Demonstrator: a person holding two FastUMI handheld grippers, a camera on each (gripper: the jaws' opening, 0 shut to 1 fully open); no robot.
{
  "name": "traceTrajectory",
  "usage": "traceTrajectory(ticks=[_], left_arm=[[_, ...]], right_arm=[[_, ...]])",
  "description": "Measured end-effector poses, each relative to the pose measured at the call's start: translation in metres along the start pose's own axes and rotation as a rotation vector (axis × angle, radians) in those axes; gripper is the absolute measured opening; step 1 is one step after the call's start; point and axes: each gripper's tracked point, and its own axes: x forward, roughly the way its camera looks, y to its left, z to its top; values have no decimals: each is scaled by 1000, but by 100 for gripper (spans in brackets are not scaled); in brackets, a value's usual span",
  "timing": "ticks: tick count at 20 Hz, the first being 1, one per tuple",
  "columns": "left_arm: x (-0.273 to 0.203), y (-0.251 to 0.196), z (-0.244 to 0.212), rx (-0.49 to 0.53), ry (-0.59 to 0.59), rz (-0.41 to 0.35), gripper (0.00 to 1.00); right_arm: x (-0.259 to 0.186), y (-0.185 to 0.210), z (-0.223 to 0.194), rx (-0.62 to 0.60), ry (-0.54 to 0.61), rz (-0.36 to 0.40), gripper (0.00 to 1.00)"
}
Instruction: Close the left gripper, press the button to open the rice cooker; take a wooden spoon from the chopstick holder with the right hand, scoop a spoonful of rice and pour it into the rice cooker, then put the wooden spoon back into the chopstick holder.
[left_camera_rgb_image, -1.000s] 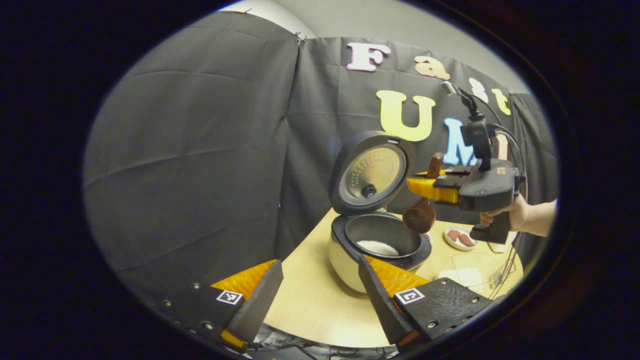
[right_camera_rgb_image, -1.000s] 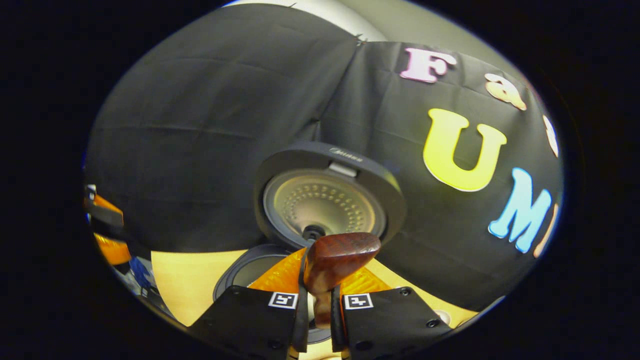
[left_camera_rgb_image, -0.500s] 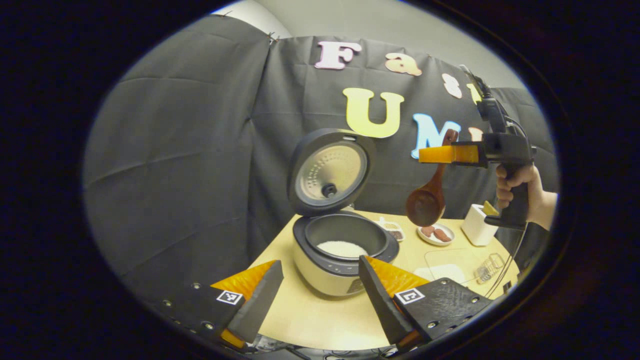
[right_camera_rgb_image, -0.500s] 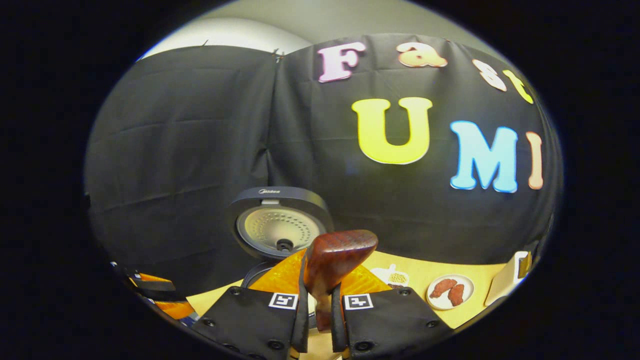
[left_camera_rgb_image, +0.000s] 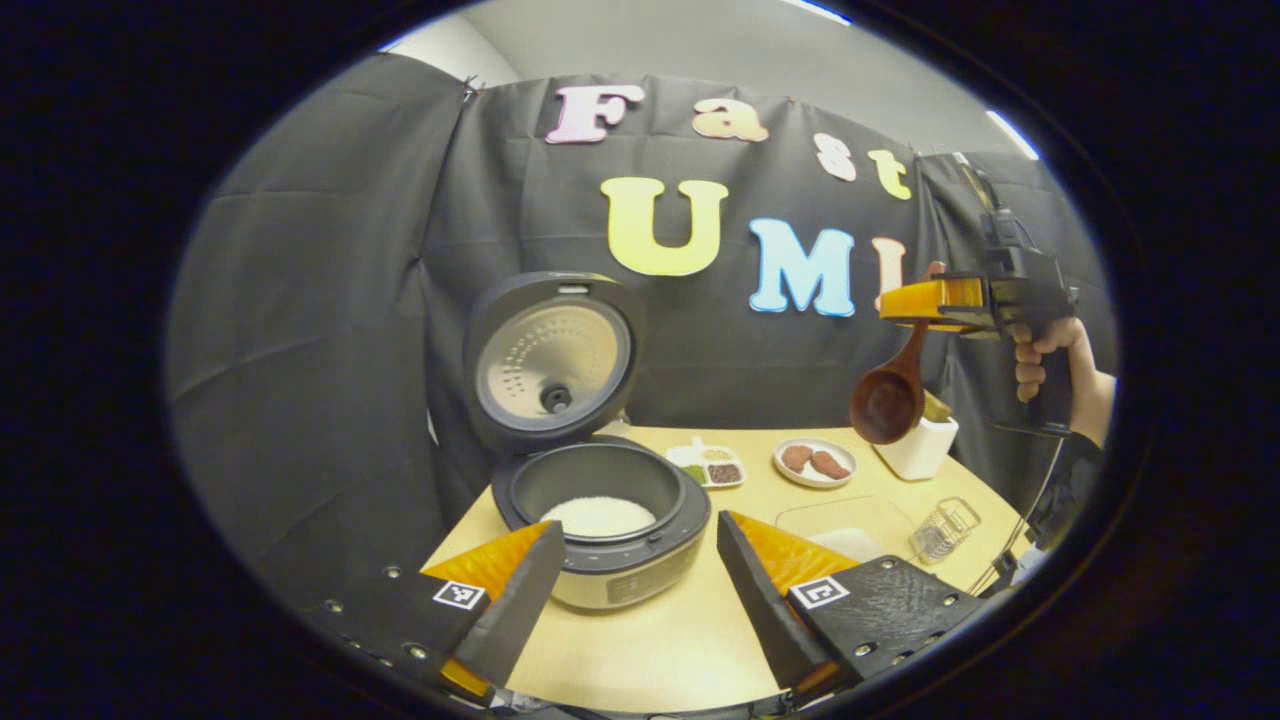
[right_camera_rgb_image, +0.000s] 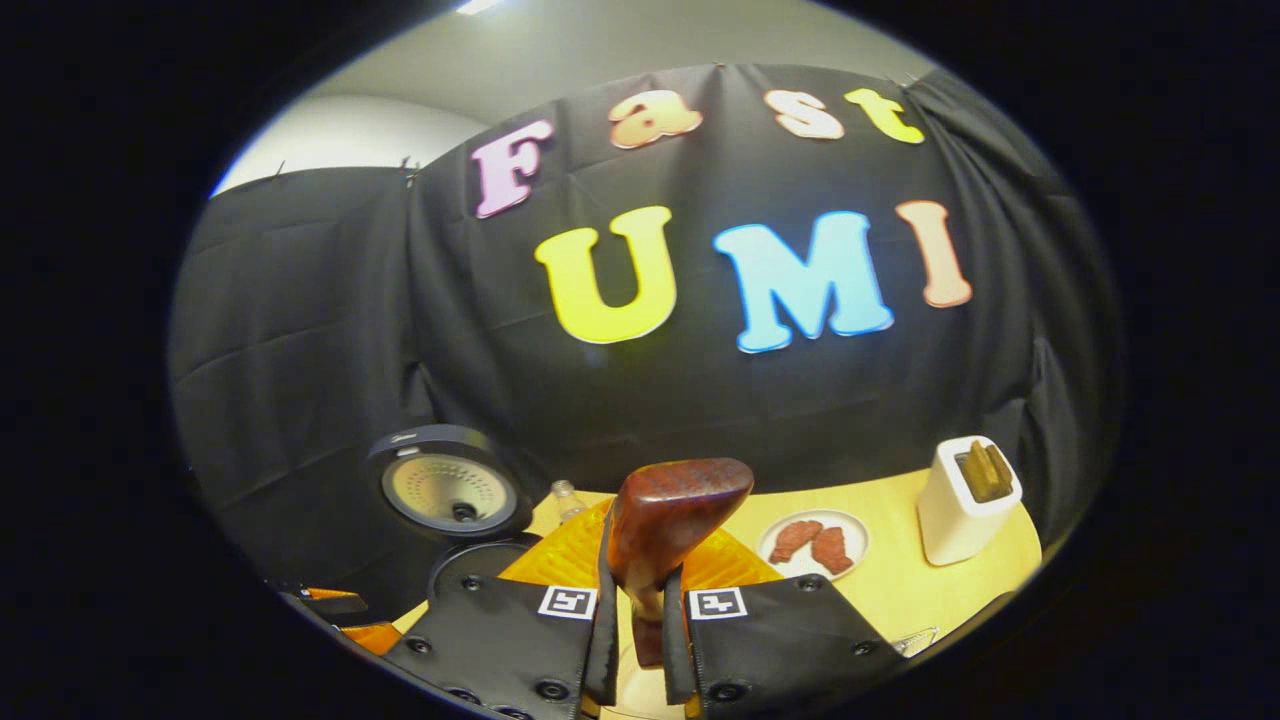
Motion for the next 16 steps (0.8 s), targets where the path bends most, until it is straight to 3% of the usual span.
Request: traceTrajectory(ticks=[10, 13, 16], left_arm=[[-18, -133, 19, 6, -4, 23, 93], [-30, -170, 11, -7, 12, 45, 93], [-45, -197, 9, -24, 4, 95, 93]], right_arm=[[-73, -209, -34, 277, 58, -227, 19], [-87, -251, -59, 352, 95, -256, 20], [-91, -268, -92, 390, 154, -252, 20]])
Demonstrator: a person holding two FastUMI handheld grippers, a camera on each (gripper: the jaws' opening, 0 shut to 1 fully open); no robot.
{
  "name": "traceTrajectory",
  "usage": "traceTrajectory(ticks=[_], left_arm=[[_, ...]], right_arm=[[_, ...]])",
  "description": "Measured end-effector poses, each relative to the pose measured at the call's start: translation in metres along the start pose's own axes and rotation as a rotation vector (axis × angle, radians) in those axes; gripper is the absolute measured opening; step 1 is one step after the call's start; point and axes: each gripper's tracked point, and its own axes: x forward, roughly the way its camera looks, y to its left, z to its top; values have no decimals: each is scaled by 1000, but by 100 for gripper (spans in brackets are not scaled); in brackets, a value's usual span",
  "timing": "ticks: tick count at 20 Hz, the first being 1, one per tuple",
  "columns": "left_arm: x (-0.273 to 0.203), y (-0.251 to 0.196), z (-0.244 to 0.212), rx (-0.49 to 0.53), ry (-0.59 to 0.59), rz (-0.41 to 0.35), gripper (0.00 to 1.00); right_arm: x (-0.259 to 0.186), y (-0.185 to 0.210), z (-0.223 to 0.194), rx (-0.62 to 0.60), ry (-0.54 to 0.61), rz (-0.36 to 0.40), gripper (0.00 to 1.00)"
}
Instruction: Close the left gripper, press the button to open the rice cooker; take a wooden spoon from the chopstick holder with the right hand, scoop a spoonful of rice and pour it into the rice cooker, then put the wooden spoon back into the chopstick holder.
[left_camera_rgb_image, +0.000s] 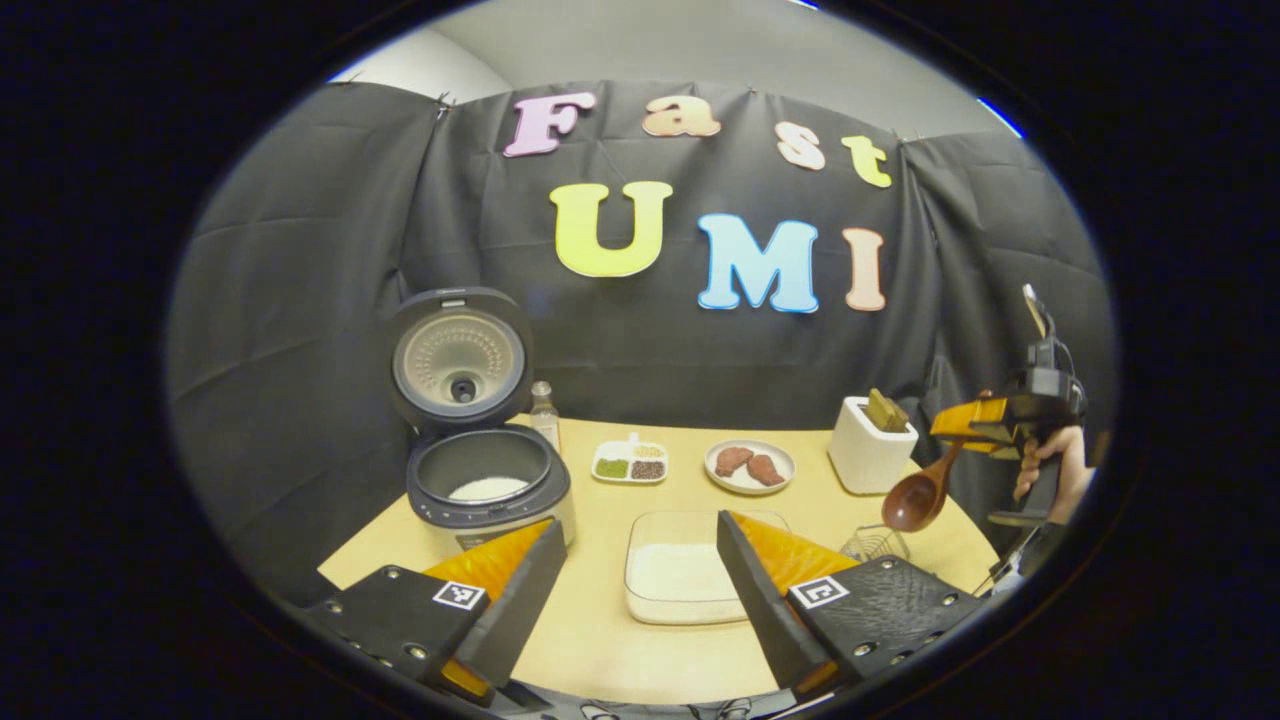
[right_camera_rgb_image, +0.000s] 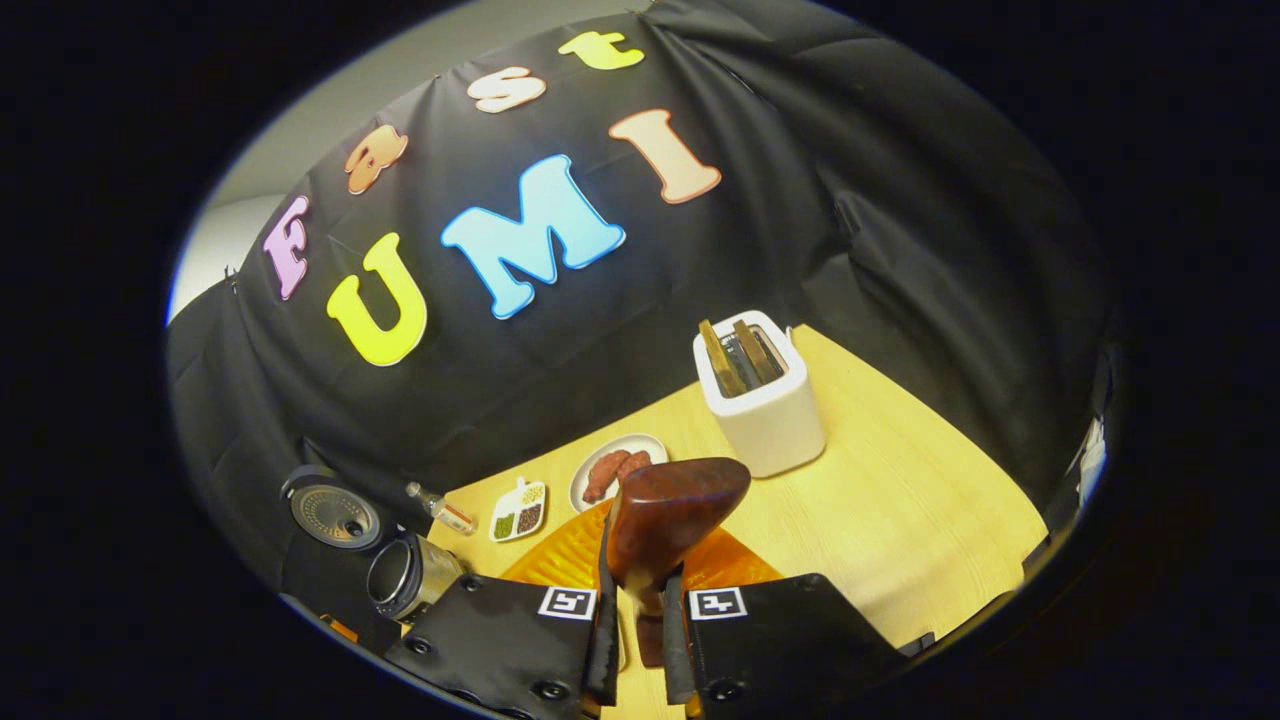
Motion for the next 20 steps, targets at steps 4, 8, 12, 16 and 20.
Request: traceTrajectory(ticks=[4, 8, 12, 16, 20], left_arm=[[-28, -18, 0, 4, -23, 53, 93], [-48, -16, -7, 22, 0, 102, 93], [-58, -8, -10, -53, 7, 146, 94], [-54, 5, -3, -84, -11, 181, 94], [-42, 23, 26, -58, -63, 199, 94]], right_arm=[[21, -22, -31, 31, 57, -10, 19], [38, -24, -57, -16, 81, -9, 20], [51, -28, -56, -45, 59, -31, 17], [56, -33, -73, -61, 105, -26, 23], [49, -28, -75, -80, 97, 3, 33]])
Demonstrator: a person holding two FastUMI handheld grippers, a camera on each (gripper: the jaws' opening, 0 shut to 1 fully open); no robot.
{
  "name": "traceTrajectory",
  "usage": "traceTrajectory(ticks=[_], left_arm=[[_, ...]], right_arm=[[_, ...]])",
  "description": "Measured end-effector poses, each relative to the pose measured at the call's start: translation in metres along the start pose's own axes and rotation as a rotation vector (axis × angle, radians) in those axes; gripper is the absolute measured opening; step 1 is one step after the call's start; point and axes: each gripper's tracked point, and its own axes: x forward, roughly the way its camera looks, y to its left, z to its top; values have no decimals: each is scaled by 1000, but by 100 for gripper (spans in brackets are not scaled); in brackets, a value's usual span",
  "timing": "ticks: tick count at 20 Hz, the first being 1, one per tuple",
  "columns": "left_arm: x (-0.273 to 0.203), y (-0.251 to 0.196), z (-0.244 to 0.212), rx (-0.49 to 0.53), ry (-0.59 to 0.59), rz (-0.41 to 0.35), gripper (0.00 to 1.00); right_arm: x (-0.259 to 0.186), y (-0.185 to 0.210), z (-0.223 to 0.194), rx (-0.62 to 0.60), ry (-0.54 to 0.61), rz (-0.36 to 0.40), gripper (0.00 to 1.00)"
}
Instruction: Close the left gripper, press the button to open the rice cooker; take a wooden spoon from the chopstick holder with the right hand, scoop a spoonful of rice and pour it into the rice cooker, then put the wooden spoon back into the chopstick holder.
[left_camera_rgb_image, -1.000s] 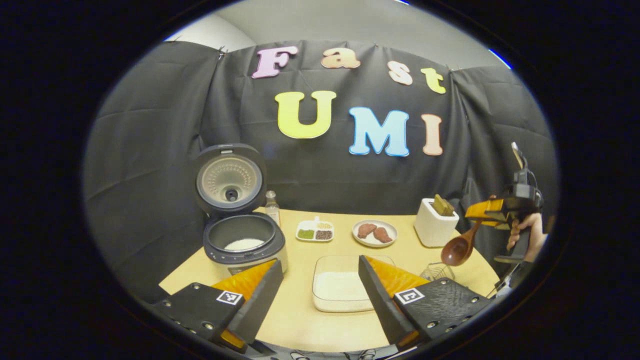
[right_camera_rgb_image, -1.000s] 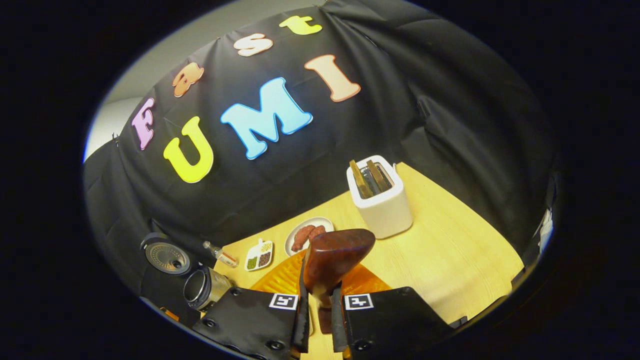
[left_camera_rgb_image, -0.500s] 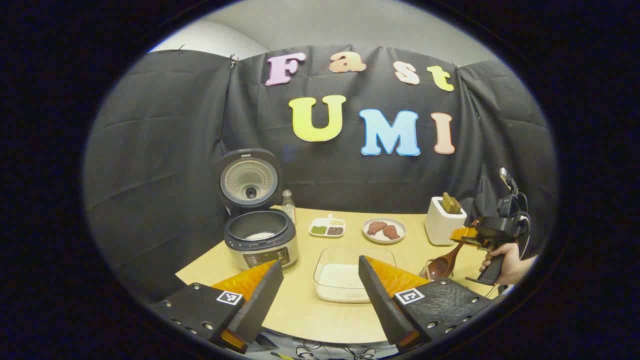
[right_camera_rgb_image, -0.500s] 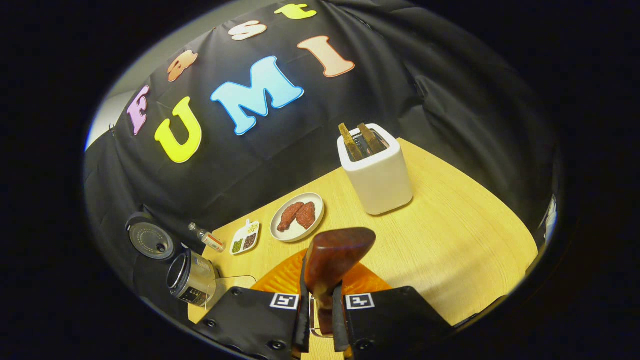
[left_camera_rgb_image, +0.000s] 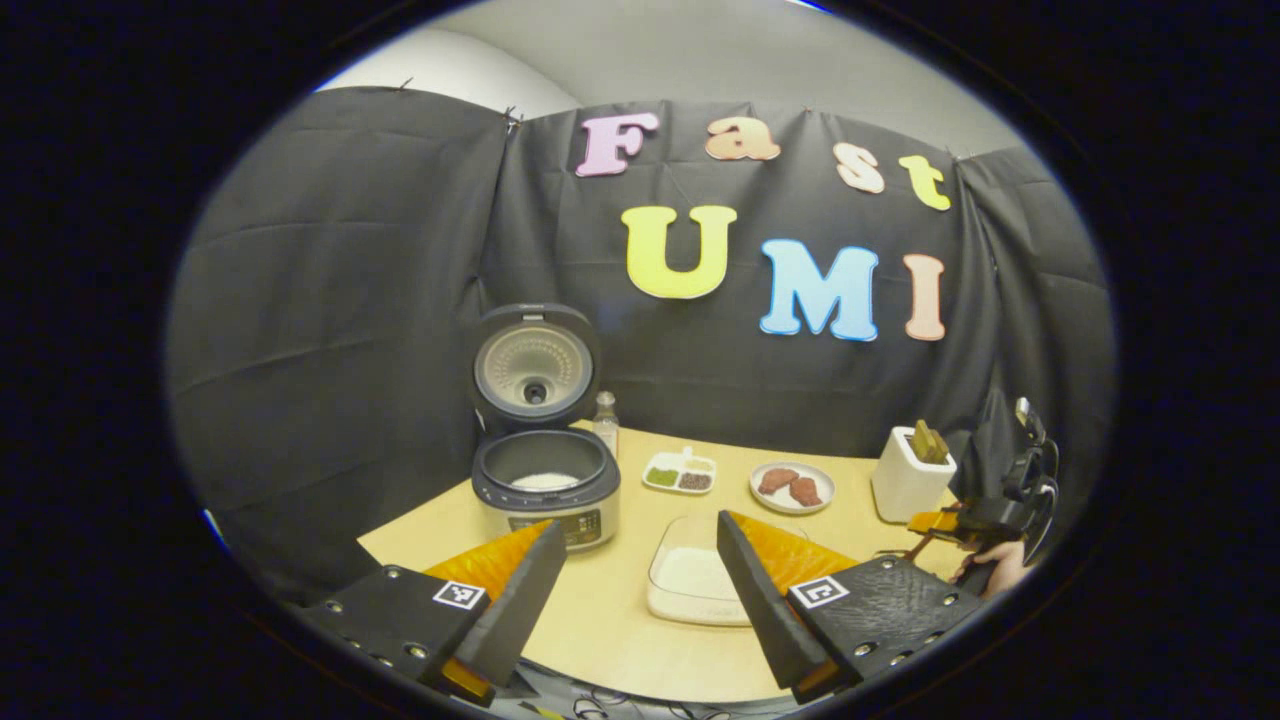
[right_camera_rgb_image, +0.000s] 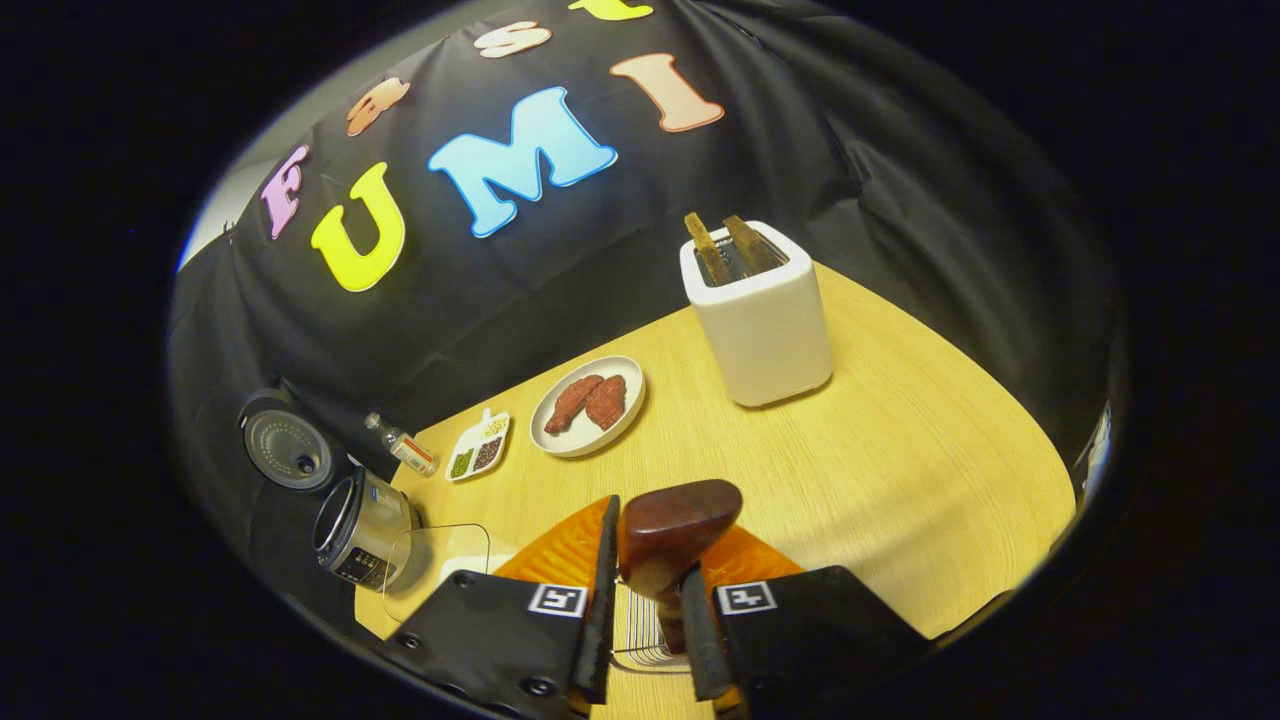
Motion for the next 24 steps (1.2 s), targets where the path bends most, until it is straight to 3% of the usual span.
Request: traceTrajectory(ticks=[2, 4, 6, 7, 12, 18, 24], left_arm=[[13, 9, 24, 7, -39, 12, 94], [29, 21, 46, 17, -69, 28, 93], [43, 35, 74, 31, -106, 45, 94], [53, 43, 85, 38, -116, 54, 95], [109, 87, 141, 55, -153, 89, 94], [191, 140, 198, 41, -188, 78, 93], [296, 179, 215, 50, -180, 41, 93]], right_arm=[[-8, 5, 2, -11, -11, 19, 57], [-14, -1, -4, -38, 4, 7, 98], [-22, -7, -4, -72, 8, -11, 92], [-26, -11, -5, -95, 7, -25, 98], [-58, -35, -1, -210, -26, -127, 98], [-115, -40, 18, -299, -140, -274, 98], [-149, -22, 17, -242, -173, -430, 99]])
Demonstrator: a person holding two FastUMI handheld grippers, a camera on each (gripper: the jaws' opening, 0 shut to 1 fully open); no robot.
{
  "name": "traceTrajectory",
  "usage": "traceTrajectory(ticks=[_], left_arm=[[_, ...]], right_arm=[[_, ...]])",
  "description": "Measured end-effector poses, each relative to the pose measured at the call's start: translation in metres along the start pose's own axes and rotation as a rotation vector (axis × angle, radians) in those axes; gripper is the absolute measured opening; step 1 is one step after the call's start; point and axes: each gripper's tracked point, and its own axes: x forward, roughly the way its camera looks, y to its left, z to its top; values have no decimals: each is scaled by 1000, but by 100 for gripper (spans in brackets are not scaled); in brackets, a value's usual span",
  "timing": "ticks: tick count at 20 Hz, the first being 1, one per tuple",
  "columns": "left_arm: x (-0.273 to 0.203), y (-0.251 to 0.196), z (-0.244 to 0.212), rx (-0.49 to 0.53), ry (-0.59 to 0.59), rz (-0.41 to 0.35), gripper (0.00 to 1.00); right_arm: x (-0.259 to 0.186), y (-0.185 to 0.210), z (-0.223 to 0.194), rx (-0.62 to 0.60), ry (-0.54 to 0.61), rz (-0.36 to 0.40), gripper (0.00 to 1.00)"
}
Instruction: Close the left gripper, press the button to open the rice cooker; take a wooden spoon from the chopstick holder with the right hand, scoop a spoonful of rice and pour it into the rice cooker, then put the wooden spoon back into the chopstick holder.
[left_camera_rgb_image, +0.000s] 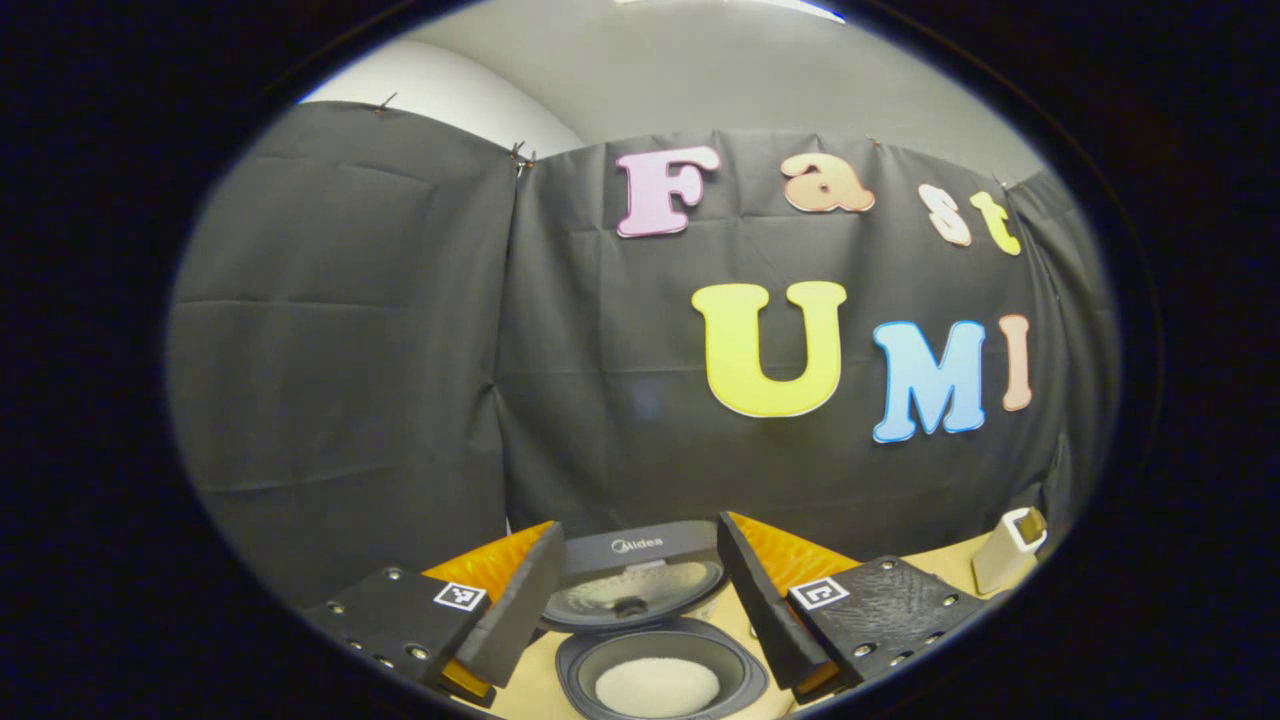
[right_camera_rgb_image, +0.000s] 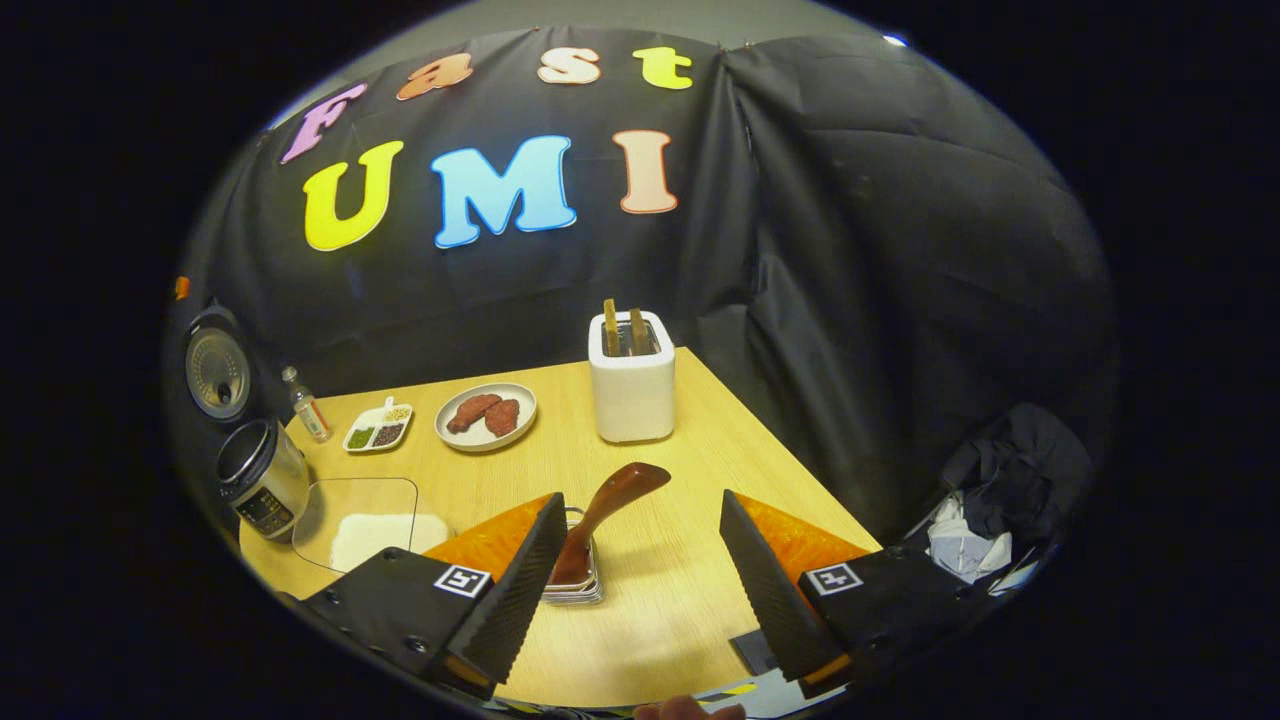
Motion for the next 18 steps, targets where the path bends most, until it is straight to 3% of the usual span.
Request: traceTrajectory(ticks=[5, 8, 13, 18], left_arm=[[75, 7, -23, -28, 39, -5, 93], [95, 8, -44, -36, 88, 7, 93], [94, 6, -55, -54, 125, 39, 95], [66, -8, -69, -70, 195, 32, 97]], right_arm=[[-28, 13, 10, -46, -76, -77, 98], [-38, 20, 9, -47, -84, -87, 99], [-35, 24, 1, -47, -70, -72, 99], [-20, 34, -2, -42, -42, -8, 99]])
